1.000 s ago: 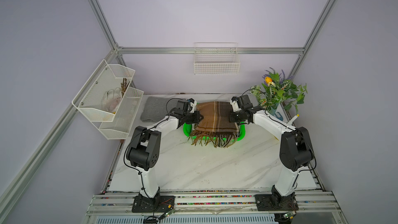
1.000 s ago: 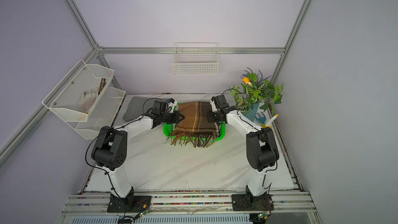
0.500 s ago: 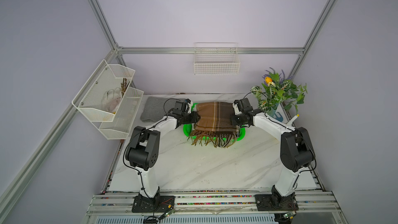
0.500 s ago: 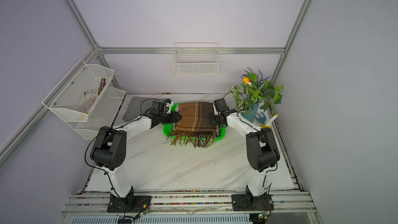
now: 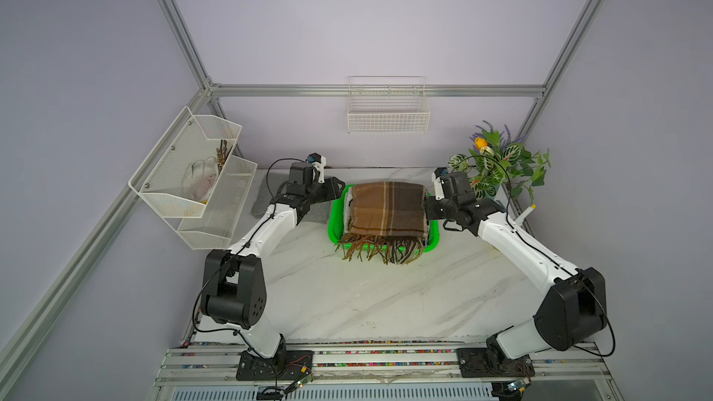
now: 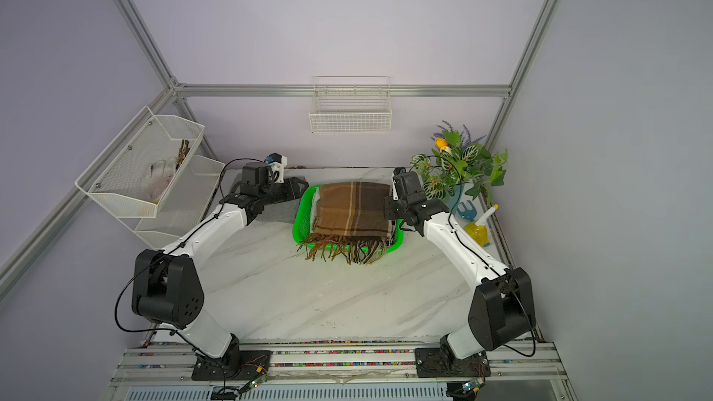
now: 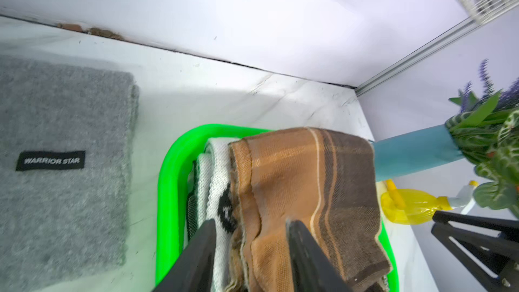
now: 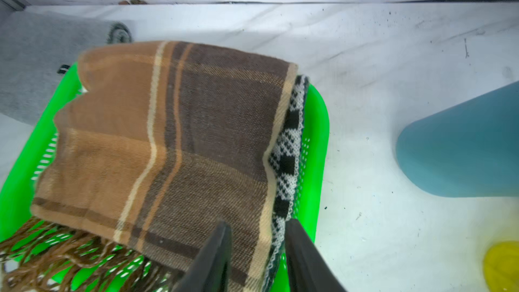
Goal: Put the folded scarf in the basket
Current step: Place the scarf in the basket.
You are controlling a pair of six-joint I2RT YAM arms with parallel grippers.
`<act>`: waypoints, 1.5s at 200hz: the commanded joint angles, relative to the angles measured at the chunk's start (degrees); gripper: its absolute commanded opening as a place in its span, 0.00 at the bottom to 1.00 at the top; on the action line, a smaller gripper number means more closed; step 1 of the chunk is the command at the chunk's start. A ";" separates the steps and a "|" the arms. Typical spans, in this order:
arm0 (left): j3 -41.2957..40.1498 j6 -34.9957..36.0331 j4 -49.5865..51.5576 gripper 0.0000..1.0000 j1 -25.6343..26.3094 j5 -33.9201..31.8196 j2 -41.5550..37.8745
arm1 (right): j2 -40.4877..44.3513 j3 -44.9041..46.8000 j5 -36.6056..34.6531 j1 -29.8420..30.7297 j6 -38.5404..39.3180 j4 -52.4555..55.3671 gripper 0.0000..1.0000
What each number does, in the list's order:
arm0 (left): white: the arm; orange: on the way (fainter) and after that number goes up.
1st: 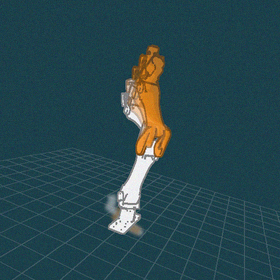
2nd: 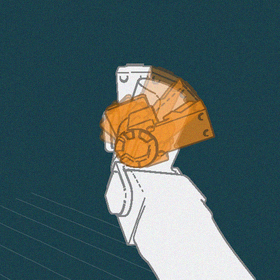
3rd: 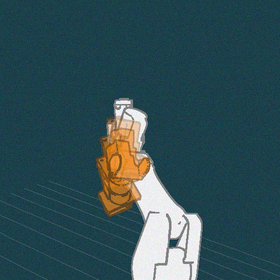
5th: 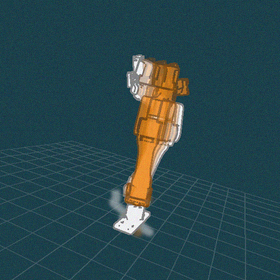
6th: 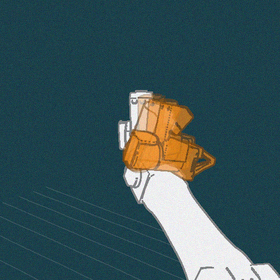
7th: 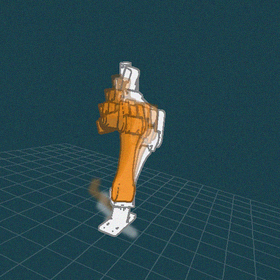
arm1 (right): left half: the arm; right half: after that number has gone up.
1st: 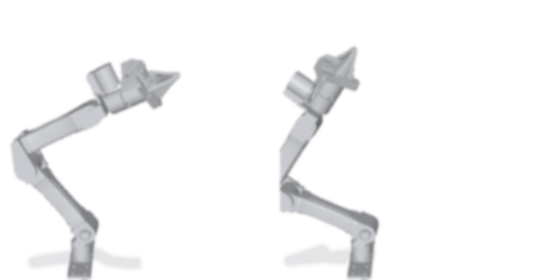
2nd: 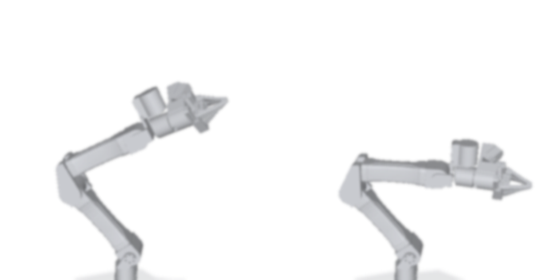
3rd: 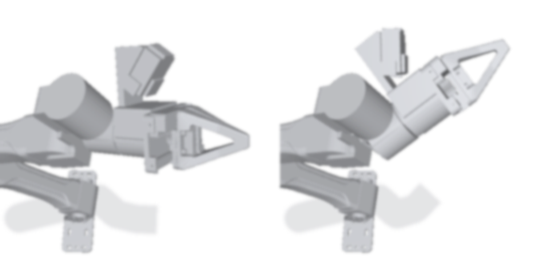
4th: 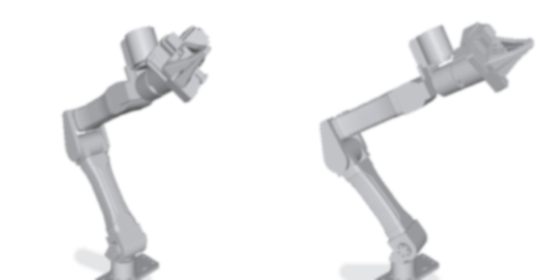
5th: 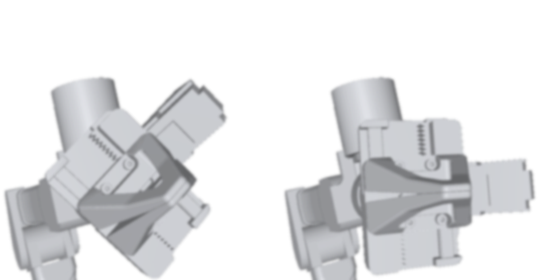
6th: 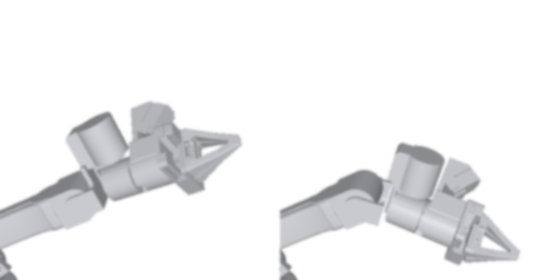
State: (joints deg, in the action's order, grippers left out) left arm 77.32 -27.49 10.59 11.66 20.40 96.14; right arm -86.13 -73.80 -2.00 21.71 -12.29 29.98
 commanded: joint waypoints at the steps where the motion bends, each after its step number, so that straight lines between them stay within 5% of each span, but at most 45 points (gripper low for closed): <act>1: 5.37 -1.50 0.13 0.45 0.64 4.64 5.49 | -1.70 -0.07 4.53 1.89 -1.45 -3.87 0.33; 72: 7.44 -6.88 -8.19 0.44 0.20 10.78 15.88 | -7.62 2.40 6.61 2.71 -2.28 -10.50 0.30; 123: 6.05 -8.63 -14.57 0.42 0.20 12.18 16.38 | -11.90 3.22 5.83 4.86 -2.12 -11.94 0.30; 163: 9.14 -9.06 -11.09 0.37 0.18 15.47 19.36 | -11.75 5.33 5.01 4.84 -2.21 -12.53 0.30; 197: 6.32 -5.77 -9.33 0.37 0.20 8.55 15.76 | -11.17 5.52 6.24 4.90 -2.31 -13.02 0.31; 260: 9.48 -6.79 -9.82 0.36 0.60 12.93 19.38 | -10.54 6.18 6.85 4.91 -2.31 -13.74 0.31; 300: 9.98 -8.23 -12.74 0.10 0.63 14.31 20.85 | -10.00 8.24 6.46 5.09 -2.73 -13.60 0.30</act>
State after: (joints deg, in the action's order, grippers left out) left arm 85.73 -34.96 1.50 12.08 32.71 116.66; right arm -98.06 -68.01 4.86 26.48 -14.33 17.28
